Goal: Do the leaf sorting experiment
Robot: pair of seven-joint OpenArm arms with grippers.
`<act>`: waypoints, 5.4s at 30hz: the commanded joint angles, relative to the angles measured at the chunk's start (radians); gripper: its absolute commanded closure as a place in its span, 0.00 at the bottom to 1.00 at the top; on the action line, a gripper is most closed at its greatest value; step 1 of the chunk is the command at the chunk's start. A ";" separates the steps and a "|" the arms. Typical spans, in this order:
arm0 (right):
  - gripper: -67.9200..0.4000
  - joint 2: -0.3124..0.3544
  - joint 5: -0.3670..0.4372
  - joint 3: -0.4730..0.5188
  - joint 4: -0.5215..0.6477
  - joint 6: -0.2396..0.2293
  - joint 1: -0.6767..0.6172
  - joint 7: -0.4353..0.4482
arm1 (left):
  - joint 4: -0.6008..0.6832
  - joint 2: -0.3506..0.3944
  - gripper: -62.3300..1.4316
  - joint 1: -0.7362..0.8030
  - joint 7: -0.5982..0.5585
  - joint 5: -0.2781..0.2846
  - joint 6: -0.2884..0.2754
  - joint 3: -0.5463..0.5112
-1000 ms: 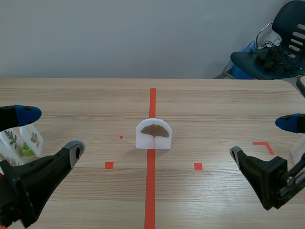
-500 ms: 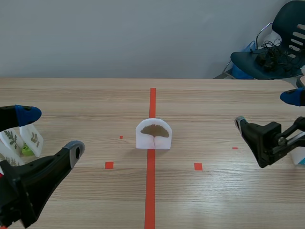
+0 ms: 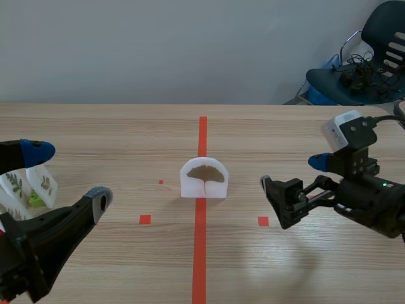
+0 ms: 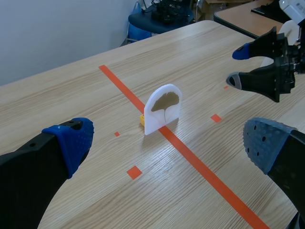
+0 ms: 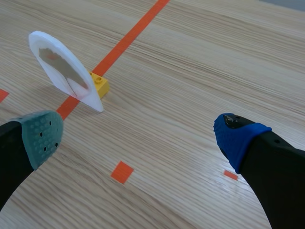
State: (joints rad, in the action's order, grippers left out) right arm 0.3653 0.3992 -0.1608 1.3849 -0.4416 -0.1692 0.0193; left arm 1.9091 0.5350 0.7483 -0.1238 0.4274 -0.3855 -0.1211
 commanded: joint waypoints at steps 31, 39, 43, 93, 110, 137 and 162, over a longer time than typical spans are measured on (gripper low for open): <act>0.00 -0.250 -0.266 -0.301 -0.434 0.117 0.369 0.208 | 0.015 0.003 0.00 -0.003 -0.014 0.010 -0.002 0.001; 0.37 -0.249 -0.266 -0.306 -0.440 0.114 0.365 0.208 | 0.015 0.003 0.00 -0.003 -0.014 0.010 -0.002 0.001; 0.44 -0.249 -0.265 -0.306 -0.440 0.110 0.365 0.187 | 0.015 0.003 0.00 -0.003 -0.014 0.010 -0.002 0.001; 0.95 -0.118 -0.124 0.000 0.269 0.048 -0.003 -0.065 | 0.015 0.003 0.00 -0.004 -0.014 0.010 -0.002 0.001; 0.95 -0.120 0.010 0.442 0.447 0.053 -0.374 -0.171 | 0.015 0.003 0.00 -0.004 -0.014 0.010 -0.002 0.001; 0.95 -0.122 -0.026 0.552 -0.064 0.121 -0.274 0.084 | 0.015 0.003 0.00 -0.003 -0.014 0.010 -0.002 0.001; 0.35 -0.108 0.094 0.781 0.032 -0.103 -0.291 0.063 | 0.015 0.003 0.00 -0.004 -0.014 0.010 -0.002 0.001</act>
State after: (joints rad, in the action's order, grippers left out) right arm 0.2302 0.4740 0.6090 1.3911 -0.5335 -0.4503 0.0761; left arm 1.9091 0.5350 0.7483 -0.1242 0.4274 -0.3855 -0.1211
